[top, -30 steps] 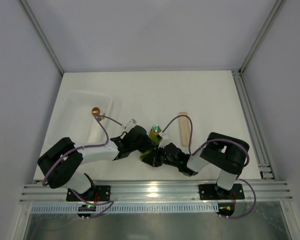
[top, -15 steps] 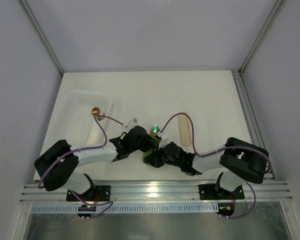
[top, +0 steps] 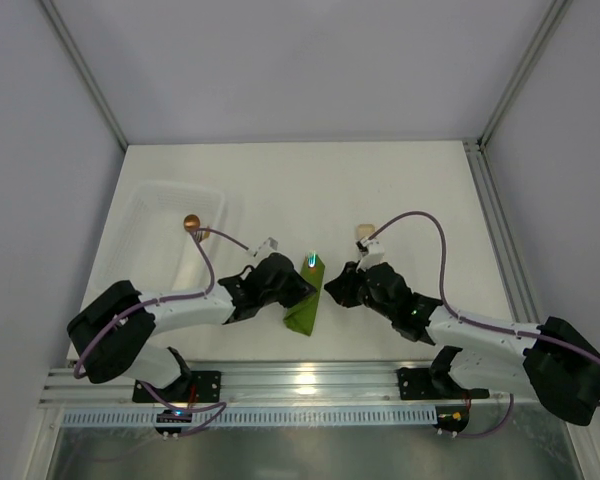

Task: Place the utensils on the paper napkin and roll it up
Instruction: Roll the napkin at the center of the board.

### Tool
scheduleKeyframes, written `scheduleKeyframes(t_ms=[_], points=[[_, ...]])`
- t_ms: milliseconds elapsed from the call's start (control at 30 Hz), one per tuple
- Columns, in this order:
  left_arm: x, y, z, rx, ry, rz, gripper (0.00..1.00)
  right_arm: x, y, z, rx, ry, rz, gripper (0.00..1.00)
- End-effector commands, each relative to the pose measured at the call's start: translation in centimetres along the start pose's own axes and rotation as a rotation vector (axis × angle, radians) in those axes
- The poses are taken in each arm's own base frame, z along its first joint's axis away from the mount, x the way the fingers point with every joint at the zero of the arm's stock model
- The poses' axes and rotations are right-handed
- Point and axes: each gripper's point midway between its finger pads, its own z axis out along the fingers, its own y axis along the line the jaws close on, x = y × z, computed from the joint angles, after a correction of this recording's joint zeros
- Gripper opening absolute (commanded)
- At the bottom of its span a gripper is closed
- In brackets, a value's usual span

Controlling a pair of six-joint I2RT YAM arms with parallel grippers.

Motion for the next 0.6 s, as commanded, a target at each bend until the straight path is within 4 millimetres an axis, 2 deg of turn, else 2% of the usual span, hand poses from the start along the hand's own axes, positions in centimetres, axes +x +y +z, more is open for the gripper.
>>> scheduleKeyframes(t_ms=[0,167,267,300,367,433,500,567], points=[[0.3,-1.0,-0.4,0.025,0.017,0.029,0.00,-0.1,-4.4,-1.0,0.169,0.014,0.077,0.21],[0.4,-1.0,-0.1,0.025,0.023,0.029,0.00,0.4,-4.1,-0.3,0.113,0.066,0.109,0.29],[0.6,-1.6,0.0,0.031,0.036,0.041,0.00,1.2,-2.8,0.2,0.041,0.104,0.138,0.36],[0.5,-1.9,0.0,0.039,0.035,0.048,0.00,0.8,-2.4,0.4,0.017,0.086,0.154,0.38],[0.5,-2.0,-0.1,0.040,0.032,0.052,0.00,0.9,-2.4,0.6,0.008,0.089,0.223,0.46],[0.5,-1.4,-0.1,0.025,0.032,0.061,0.00,0.7,-2.6,0.9,0.028,0.096,0.276,0.47],[0.6,-1.2,-0.1,0.020,0.037,0.071,0.00,1.1,-3.8,1.2,0.084,0.125,0.328,0.48],[0.7,-0.8,-0.1,0.010,0.041,0.083,0.00,0.6,-3.5,1.6,0.078,0.129,0.361,0.48]])
